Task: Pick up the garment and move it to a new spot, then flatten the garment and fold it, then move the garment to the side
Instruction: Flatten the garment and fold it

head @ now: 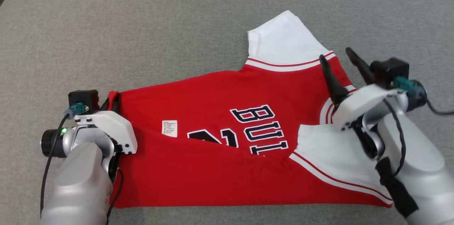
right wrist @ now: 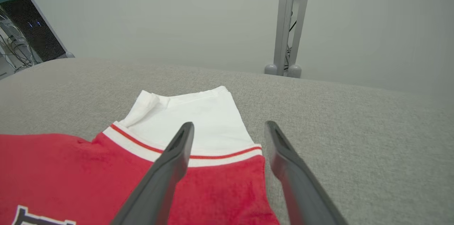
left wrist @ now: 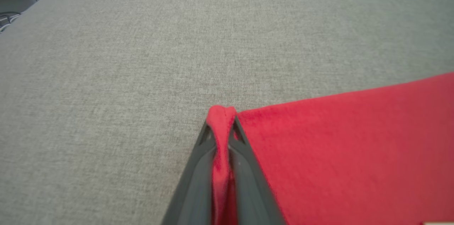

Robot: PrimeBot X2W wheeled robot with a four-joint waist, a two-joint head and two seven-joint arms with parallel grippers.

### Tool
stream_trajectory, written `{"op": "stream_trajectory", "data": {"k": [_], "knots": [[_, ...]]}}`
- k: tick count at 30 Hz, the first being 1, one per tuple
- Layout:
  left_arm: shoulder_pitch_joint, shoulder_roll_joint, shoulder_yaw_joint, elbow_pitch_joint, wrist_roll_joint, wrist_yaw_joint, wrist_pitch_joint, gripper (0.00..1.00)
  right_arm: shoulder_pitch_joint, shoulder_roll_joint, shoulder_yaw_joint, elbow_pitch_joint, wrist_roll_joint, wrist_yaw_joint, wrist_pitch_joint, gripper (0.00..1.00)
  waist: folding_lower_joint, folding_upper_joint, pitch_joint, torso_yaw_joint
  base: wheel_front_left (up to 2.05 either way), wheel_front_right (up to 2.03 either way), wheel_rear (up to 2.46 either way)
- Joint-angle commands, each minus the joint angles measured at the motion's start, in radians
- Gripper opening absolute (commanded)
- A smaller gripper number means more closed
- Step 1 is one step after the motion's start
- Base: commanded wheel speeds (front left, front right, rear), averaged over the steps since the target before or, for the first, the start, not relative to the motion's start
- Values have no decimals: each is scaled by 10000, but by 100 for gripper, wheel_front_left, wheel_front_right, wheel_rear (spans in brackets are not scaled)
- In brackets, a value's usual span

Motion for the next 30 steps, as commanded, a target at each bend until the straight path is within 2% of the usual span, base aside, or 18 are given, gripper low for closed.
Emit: {"op": "stream_trajectory", "data": {"k": [1,14,20,30], "knots": [[-130,12,-15,63,33,1,-13,0,-183,-44,33,74,95,-1,104,100,0,0,98,142,0,0,0],[-783,-382,-872,-338,-72,-161,-698,0,-3412,-789,692,2080,891,0,3445,100,0,0,832,1586,0,0,0],[-804,-407,-1966,-821,-1059,-418,-741,0,-4350,-1043,1334,2729,954,-1,4366,100,0,0,1183,2069,0,0,0],[-928,-423,-3813,-1558,-2558,207,-763,0,-5086,-1142,1784,3847,996,-1,4896,100,0,0,1600,2399,0,0,0]]}}
